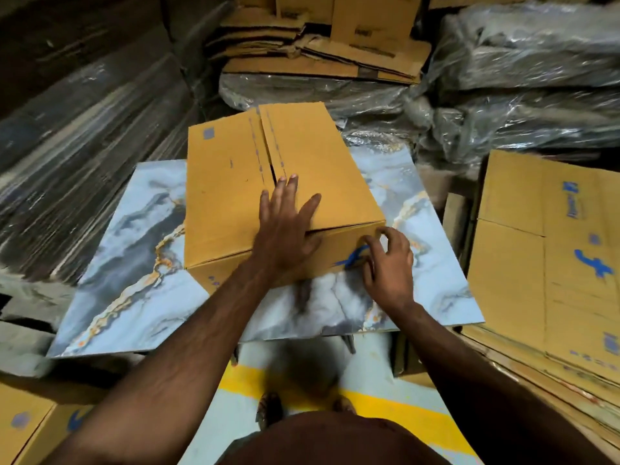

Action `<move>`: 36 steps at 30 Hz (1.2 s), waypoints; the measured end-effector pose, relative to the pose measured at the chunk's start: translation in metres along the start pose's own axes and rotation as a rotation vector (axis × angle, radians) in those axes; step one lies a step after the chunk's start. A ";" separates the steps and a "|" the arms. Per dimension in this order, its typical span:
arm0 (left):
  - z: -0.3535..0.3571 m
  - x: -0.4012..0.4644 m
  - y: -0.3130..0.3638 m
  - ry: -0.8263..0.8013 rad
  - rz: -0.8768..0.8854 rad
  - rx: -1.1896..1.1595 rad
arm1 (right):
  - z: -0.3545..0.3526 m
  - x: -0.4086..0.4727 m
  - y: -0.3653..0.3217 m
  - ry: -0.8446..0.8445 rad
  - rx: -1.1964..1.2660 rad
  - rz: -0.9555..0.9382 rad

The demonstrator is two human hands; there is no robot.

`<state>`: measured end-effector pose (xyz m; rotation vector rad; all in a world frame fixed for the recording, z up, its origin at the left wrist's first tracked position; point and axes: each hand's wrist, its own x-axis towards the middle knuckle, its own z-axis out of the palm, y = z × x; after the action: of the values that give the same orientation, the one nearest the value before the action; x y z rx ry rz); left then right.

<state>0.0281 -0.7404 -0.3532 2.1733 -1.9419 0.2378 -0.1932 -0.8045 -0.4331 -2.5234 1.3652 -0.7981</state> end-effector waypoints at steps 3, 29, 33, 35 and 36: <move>0.011 0.017 0.000 -0.156 0.004 0.062 | 0.012 -0.006 0.008 0.002 0.083 0.124; -0.047 0.033 -0.045 -0.321 -0.101 -0.243 | -0.021 0.088 -0.023 -0.238 1.595 1.183; -0.098 0.040 -0.078 -0.145 -0.163 -0.536 | -0.066 0.144 -0.067 -0.189 1.499 0.877; -0.119 0.042 -0.092 -0.062 -0.184 -0.678 | -0.087 0.166 -0.096 -0.095 1.479 0.683; -0.127 0.042 -0.099 -0.030 -0.202 -0.763 | -0.096 0.176 -0.108 -0.054 1.507 0.592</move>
<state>0.1342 -0.7365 -0.2249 1.8131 -1.4558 -0.4933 -0.0873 -0.8761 -0.2444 -0.9165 0.7922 -0.9994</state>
